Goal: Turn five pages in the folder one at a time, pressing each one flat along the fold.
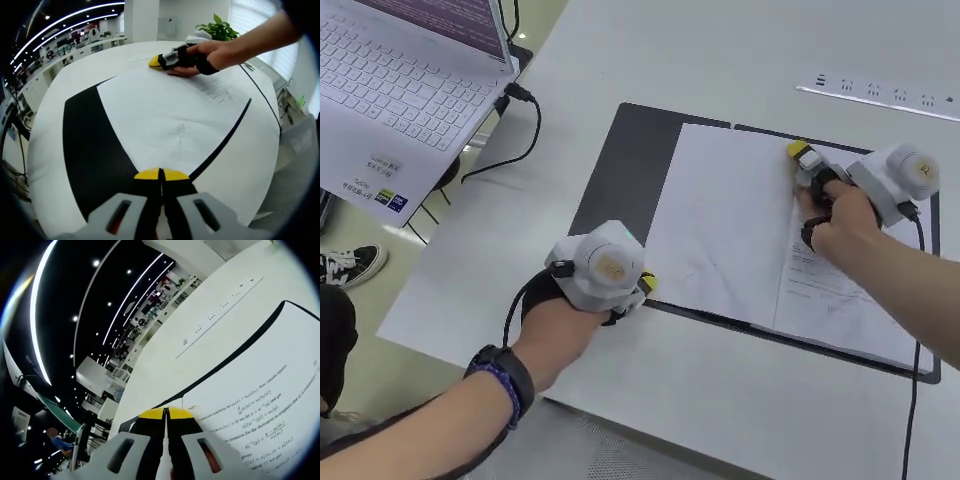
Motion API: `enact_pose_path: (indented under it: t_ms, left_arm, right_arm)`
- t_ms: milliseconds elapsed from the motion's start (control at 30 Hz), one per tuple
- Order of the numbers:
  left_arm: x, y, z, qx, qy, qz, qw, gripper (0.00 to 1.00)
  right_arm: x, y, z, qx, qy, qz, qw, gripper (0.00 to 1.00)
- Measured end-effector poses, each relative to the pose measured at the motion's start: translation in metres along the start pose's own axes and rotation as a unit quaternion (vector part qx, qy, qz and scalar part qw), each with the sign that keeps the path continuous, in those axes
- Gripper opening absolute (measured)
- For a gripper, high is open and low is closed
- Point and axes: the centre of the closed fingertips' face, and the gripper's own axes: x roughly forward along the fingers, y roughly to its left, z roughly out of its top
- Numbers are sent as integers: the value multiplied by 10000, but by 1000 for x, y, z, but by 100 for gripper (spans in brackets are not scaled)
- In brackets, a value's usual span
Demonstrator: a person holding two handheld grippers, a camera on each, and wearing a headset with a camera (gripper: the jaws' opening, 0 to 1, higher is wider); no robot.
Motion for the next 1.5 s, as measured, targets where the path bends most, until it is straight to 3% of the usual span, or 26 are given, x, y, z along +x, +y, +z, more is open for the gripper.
enact_pose_path:
  t_ms: [467, 800, 1100, 1500]
  left_arm:
    - [0, 0, 0, 21, 7, -5, 10000, 0]
    - [0, 0, 1, 60, 0, -23, 10000, 0]
    - [1, 0, 2, 72, 2, -18, 10000, 0]
    - [0, 0, 2, 57, -9, -23, 10000, 0]
  right_arm:
    - [-16, -3, -16, -179, 165, 236, 9994, 0]
    - [-53, 12, -38, -408, 285, 422, 9979, 0]
    - [-81, 15, -56, -359, 408, 659, 9963, 0]
    - [-109, 18, -77, -516, 674, 796, 9932, 0]
